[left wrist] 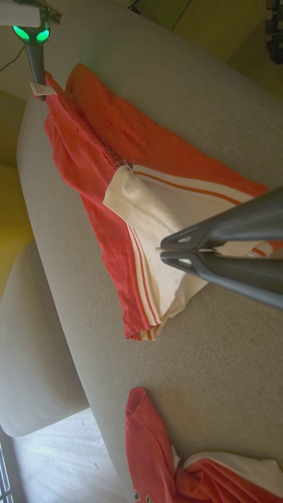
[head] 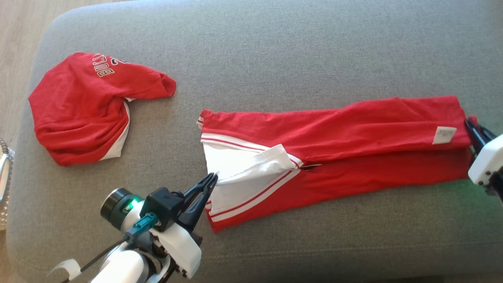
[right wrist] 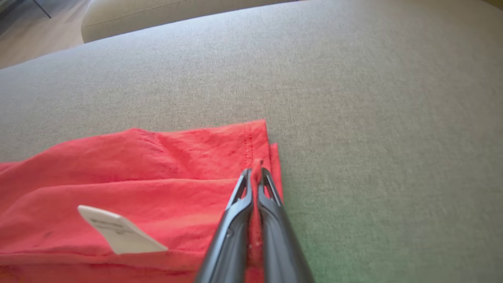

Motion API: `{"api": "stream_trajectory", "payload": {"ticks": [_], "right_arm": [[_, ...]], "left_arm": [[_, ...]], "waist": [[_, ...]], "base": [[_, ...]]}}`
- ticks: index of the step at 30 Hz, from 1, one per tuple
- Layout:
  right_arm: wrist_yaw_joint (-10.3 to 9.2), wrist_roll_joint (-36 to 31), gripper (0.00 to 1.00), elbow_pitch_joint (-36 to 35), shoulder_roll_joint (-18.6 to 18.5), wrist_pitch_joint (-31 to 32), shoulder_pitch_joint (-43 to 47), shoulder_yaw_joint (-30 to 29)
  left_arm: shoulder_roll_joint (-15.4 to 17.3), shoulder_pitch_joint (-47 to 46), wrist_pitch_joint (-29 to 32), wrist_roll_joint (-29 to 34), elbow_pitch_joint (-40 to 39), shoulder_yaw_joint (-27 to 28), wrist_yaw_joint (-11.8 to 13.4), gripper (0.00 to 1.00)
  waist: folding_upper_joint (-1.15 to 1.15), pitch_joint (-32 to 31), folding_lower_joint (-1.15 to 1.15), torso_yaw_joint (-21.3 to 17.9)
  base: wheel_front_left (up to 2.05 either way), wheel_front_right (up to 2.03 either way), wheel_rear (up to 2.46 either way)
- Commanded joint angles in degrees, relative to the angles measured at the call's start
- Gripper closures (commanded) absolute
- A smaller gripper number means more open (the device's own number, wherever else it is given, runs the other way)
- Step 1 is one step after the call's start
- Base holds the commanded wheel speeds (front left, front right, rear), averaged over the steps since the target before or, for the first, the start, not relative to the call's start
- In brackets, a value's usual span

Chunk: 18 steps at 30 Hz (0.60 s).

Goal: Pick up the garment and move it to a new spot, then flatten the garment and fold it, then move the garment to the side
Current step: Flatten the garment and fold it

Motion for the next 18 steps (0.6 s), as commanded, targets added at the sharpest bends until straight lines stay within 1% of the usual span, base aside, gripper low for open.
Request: {"api": "stream_trajectory", "payload": {"ticks": [1,3,4,5,6,7,10,14,16,18], "right_arm": [[-0.01,0.3,0.00,-1.2,-1.9,0.7,1.2,-0.4],[-0.01,0.0,0.00,-1.3,-1.8,1.1,1.5,-1.1],[-0.01,-0.1,0.00,-1.3,-1.8,1.1,1.6,-1.5],[-0.01,-0.4,0.00,-1.3,-1.9,1.0,1.7,-2.1],[-0.01,-0.4,0.00,-1.3,-1.9,1.0,1.7,-2.1],[-0.01,-0.7,0.00,-1.2,-1.8,0.6,1.8,-2.8],[-0.01,-1.7,0.00,-1.5,-1.2,-0.3,2.2,-4.4],[-0.01,-2.9,0.00,-3.5,0.2,-2.7,2.9,-6.6],[-0.01,-3.4,0.00,-5.4,1.0,-5.0,3.2,-8.2],[-0.01,-4.0,0.00,-8.0,2.1,-8.1,3.7,-10.2]], "left_arm": [[1.8,-1.3,0.3,0.0,-2.1,2.1,0.4,1.00],[1.9,-1.3,0.6,0.0,-2.0,2.0,0.5,0.98],[2.0,-1.3,0.7,-0.1,-2.0,1.9,0.5,0.62],[2.1,-1.2,0.8,-0.2,-2.0,1.9,0.5,0.09],[2.1,-1.2,0.8,-0.2,-2.0,1.9,0.5,0.09],[2.1,-1.2,0.9,-0.4,-2.0,2.0,0.5,0.00],[2.2,-0.9,0.7,-1.0,-2.0,2.6,1.1,0.00],[1.4,-0.5,-1.0,-1.9,-1.9,3.3,1.8,0.00],[0.2,-0.8,-3.1,-2.6,-2.1,4.7,3.1,0.00],[-1.9,-1.1,-6.4,-4.4,-2.2,7.2,5.0,0.00]], "waist": [[0.00,-0.1,0.00,0.0],[0.00,-0.2,0.00,0.0],[0.00,-0.2,0.00,0.0],[0.00,-0.3,0.00,-0.1],[0.00,-0.3,0.00,-0.1],[0.00,-0.4,0.00,-0.1],[0.00,-0.9,0.00,-0.3],[0.00,-1.8,0.00,-0.4],[0.00,-2.4,0.00,-0.4],[0.00,-3.1,0.00,-0.5]], "base": [[0.00,0.00,0.00],[0.00,0.00,0.00],[0.00,0.00,0.00],[0.00,0.00,0.00],[0.00,0.00,0.00],[0.00,0.00,0.00],[0.00,0.00,0.00],[0.00,0.00,0.00],[0.00,0.00,0.00],[0.00,0.00,0.00]]}}
